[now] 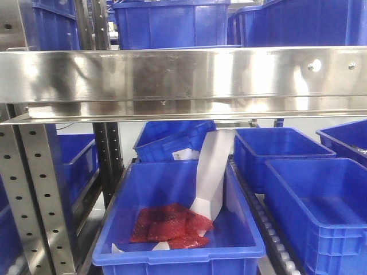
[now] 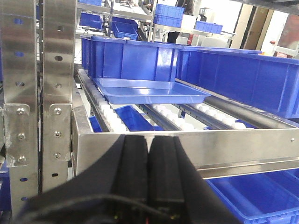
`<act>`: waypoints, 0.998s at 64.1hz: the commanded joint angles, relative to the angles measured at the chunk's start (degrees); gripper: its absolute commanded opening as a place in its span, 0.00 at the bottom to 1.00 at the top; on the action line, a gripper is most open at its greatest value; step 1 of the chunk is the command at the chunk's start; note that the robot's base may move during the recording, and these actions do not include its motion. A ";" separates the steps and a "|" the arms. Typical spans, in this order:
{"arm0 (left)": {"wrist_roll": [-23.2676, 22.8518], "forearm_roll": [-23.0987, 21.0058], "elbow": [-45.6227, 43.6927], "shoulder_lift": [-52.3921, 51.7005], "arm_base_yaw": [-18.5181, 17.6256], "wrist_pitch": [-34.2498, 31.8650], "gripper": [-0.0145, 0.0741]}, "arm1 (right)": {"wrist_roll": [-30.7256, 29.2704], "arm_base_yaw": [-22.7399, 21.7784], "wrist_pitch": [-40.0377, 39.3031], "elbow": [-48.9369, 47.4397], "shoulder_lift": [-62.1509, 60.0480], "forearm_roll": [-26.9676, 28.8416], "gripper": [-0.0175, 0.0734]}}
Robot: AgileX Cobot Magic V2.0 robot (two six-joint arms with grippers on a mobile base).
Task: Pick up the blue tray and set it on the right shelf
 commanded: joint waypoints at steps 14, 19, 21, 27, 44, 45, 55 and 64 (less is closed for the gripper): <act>-0.14 0.09 -1.54 0.41 -0.43 -4.47 0.11 | -0.69 -0.32 -5.32 -1.35 -1.16 -0.14 0.24; -0.14 0.09 -1.54 0.26 -0.43 1.45 0.11 | -0.69 -0.32 -5.32 -1.35 -1.16 -0.14 0.24; -0.14 0.09 -1.54 0.26 -0.43 4.13 0.11 | -0.69 -0.32 -5.32 -1.35 -1.16 -0.14 0.24; -0.14 0.36 -1.54 -1.31 0.20 9.78 0.11 | -0.69 -0.32 -5.32 -1.35 -1.16 -0.14 0.24; 19.70 -11.05 6.42 -13.60 14.07 5.15 0.11 | -0.69 -0.32 -5.32 -1.35 -1.16 -0.14 0.24; 20.40 -12.74 7.09 -14.26 15.05 3.92 0.11 | -0.69 -0.32 -5.32 -1.35 -1.16 -0.14 0.24; 20.65 -15.81 14.05 -15.09 20.25 -3.99 0.11 | -0.69 -0.32 -5.32 -1.35 -1.16 -0.14 0.24; 20.23 -12.76 20.80 -15.22 21.83 -15.39 0.11 | -0.69 -0.32 -5.32 -1.35 -1.16 -0.14 0.24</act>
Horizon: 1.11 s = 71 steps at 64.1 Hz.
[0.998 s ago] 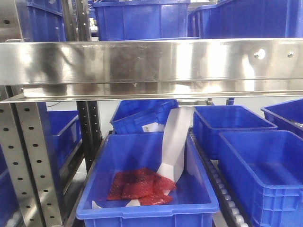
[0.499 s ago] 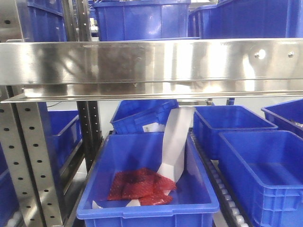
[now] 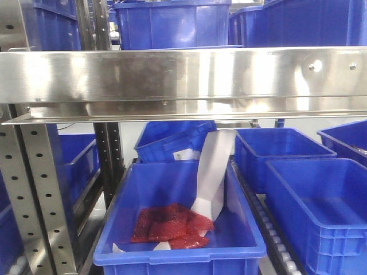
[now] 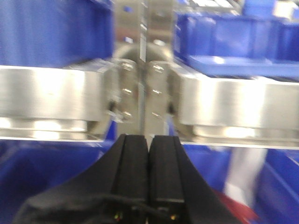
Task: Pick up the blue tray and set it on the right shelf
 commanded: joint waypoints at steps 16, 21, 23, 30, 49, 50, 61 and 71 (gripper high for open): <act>-7.44 7.53 3.91 -0.80 -1.88 -11.03 0.11 | -0.55 -0.26 -5.21 -1.35 -1.16 -0.14 0.24; -7.33 7.53 3.91 -0.80 -2.83 -10.92 0.11 | -0.55 -0.26 -5.21 -1.35 -1.16 -0.14 0.24; -7.33 7.53 3.91 -0.80 -3.07 -10.80 0.11 | -0.55 -0.26 -5.21 -1.35 -1.16 -0.14 0.24; -7.33 7.53 3.91 -0.80 -3.20 -10.55 0.11 | -0.55 -0.26 -5.21 -1.35 -1.16 -0.14 0.24; -7.33 7.53 3.91 -0.80 -3.20 -10.55 0.11 | -0.55 -0.26 -5.21 -1.35 -1.16 -0.14 0.24; -7.33 7.53 3.91 -0.80 -3.20 -10.55 0.11 | -0.55 -0.26 -5.21 -1.35 -1.16 -0.14 0.24; -7.33 7.53 3.91 -0.80 -3.20 -10.55 0.11 | -0.55 -0.26 -5.21 -1.35 -1.16 -0.14 0.24; -7.33 7.53 3.91 -0.80 -3.20 -10.55 0.11 | -0.55 -0.26 -5.21 -1.35 -1.16 -0.14 0.24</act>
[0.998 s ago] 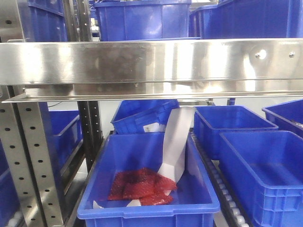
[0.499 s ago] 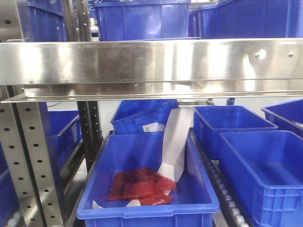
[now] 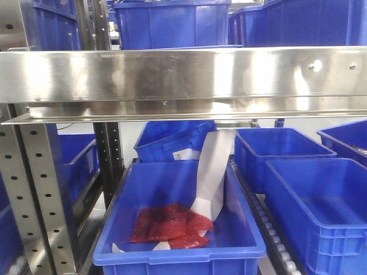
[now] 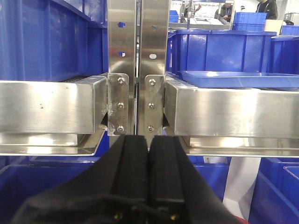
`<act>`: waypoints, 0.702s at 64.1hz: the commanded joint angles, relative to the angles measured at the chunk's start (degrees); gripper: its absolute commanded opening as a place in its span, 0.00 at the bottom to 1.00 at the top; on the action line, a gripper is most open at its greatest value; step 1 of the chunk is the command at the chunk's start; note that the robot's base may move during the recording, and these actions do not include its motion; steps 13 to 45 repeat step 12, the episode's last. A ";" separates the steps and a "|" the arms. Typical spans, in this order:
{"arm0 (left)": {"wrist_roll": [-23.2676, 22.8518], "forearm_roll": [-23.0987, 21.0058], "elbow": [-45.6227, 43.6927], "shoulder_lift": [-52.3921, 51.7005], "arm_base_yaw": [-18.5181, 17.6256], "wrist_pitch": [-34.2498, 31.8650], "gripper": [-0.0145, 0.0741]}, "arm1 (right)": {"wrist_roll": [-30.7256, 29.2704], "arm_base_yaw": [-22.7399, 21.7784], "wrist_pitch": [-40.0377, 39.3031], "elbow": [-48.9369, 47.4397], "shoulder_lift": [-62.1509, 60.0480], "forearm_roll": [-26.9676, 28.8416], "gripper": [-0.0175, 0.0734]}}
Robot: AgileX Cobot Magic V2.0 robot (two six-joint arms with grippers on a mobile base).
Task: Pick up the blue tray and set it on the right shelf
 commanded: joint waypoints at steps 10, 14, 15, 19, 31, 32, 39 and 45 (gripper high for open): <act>-0.43 0.00 1.72 -0.80 -0.37 -4.77 0.11 | -0.53 -0.26 -5.21 -1.35 -1.16 -0.14 0.24; -0.43 0.00 1.72 -0.80 -0.37 -4.77 0.11 | -0.53 -0.26 -5.21 -1.35 -1.16 -0.14 0.24; -0.43 0.00 1.72 -0.80 -0.37 -4.77 0.11 | -0.53 -0.26 -5.21 -1.35 -1.16 -0.14 0.24; -0.43 0.00 1.72 -0.80 -0.37 -4.77 0.11 | -0.53 -0.26 -5.21 -1.35 -1.16 -0.14 0.24; -0.43 0.00 1.72 -0.80 -0.37 -4.77 0.11 | -0.53 -0.26 -5.21 -1.35 -1.16 -0.14 0.24; -0.43 0.00 1.72 -0.80 -0.37 -4.77 0.11 | -0.53 -0.26 -5.21 -1.35 -1.16 -0.14 0.24; -0.43 0.00 1.72 -0.80 -0.37 -4.77 0.11 | -0.53 -0.26 -5.21 -1.35 -1.16 -0.14 0.24; -0.43 0.00 1.72 -0.80 -0.37 -4.77 0.11 | -0.53 -0.26 -5.21 -1.35 -1.16 -0.14 0.24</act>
